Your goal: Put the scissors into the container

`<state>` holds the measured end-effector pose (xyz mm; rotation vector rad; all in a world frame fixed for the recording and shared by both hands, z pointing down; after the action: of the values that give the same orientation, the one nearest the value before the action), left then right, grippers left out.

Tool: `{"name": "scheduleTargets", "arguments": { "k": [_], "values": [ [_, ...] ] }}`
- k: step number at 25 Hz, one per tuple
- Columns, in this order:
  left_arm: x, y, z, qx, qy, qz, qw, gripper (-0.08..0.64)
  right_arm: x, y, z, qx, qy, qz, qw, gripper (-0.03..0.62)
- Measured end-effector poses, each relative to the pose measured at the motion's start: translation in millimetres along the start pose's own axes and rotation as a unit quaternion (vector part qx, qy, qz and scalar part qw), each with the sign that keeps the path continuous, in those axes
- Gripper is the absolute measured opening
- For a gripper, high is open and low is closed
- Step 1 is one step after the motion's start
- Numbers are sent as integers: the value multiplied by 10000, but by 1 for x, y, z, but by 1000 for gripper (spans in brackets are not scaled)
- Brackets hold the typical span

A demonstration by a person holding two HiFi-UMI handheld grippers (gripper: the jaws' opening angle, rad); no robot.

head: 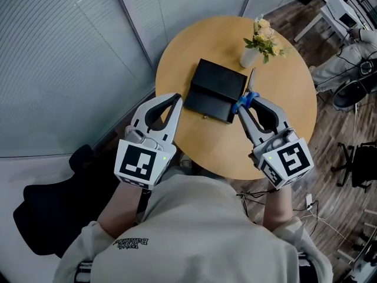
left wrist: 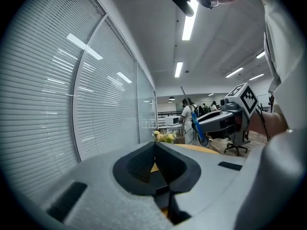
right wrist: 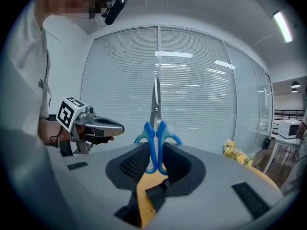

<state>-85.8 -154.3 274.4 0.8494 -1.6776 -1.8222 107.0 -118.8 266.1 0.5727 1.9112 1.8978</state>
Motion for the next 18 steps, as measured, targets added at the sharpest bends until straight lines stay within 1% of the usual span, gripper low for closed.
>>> {"name": "scheduleTargets", "arguments": {
  "k": [5, 9, 13, 18],
  "values": [
    [-5, 1, -7, 191, -60, -80, 9998, 21, -11, 5, -6, 213, -380, 137, 9990, 95],
    [-7, 4, -14, 251, -70, 72, 9996, 21, -18, 20, -10, 558, -705, 222, 9957, 95],
    [-8, 13, -22, 370, -131, 57, 9992, 21, -25, 36, -13, 1015, -946, 322, 9898, 95],
    [-9, 16, -33, 426, -180, 62, 9989, 21, -25, 48, -23, 1361, -1316, 325, 9814, 97]
  ]
}}
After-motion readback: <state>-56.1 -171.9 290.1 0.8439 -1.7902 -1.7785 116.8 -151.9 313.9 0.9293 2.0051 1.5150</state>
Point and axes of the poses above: the fingertips, and each gripper's own axes: z backward along the fingers, x to its left, y out of its underside, the point moved 5 cm from there along z, backward along the fingers, and after that the axes turned 13 degrees about -x, right-handed, at the moved point
